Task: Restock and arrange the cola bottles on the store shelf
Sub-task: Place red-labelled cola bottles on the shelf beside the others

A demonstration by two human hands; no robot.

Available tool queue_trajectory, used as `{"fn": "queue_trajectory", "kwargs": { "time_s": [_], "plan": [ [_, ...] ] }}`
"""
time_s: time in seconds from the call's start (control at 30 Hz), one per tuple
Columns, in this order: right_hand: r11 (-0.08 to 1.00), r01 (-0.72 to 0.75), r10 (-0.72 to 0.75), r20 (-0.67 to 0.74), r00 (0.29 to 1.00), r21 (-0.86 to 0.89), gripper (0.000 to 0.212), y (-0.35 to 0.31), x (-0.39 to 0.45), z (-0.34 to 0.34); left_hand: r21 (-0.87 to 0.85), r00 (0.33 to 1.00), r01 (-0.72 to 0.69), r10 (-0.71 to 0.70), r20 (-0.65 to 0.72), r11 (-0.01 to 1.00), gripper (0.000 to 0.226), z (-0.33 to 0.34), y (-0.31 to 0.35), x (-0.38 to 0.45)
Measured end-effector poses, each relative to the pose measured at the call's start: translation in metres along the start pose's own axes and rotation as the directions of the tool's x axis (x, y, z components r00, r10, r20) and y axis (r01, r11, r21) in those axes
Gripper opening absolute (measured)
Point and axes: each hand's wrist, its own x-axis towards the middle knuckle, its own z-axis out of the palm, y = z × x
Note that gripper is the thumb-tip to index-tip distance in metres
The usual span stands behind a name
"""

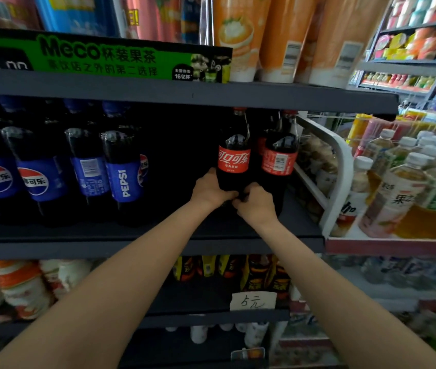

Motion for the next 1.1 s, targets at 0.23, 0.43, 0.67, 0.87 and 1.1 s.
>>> {"fn": "queue_trajectory", "kwargs": {
  "time_s": [0.23, 0.43, 0.67, 0.87, 1.1],
  "plan": [
    [0.995, 0.089, -0.092, -0.081, 0.992, -0.038, 0.011, 0.009, -0.005, 0.003, 0.004, 0.997, -0.001, 0.001, -0.083, 1.000, 0.058, 0.017, 0.008, 0.001],
    [0.965, 0.263, -0.260, -0.249, 0.933, -0.025, 0.008, 0.001, -0.021, 0.022, 0.117, 0.885, -0.217, 0.246, -0.396, 0.969, 0.033, 0.010, -0.017, -0.041],
    [0.683, 0.729, -0.714, -0.174, 0.678, 0.038, 0.014, -0.079, -0.077, 0.105, 0.380, 0.772, -0.398, 0.529, -0.352, 0.835, 0.030, -0.093, -0.111, -0.137],
    [0.485, 0.870, -0.874, 0.088, 0.479, 0.083, 0.018, -0.165, -0.179, 0.249, 0.532, 0.863, 0.037, 0.241, -0.444, 0.846, 0.027, -0.223, -0.259, -0.268],
    [0.576, 0.816, -0.420, 0.873, 0.247, 0.046, 0.010, -0.216, -0.284, 0.431, -0.022, 0.594, 0.670, -0.554, -0.583, 0.742, 0.031, -0.347, -0.428, -0.407]
  ]
}}
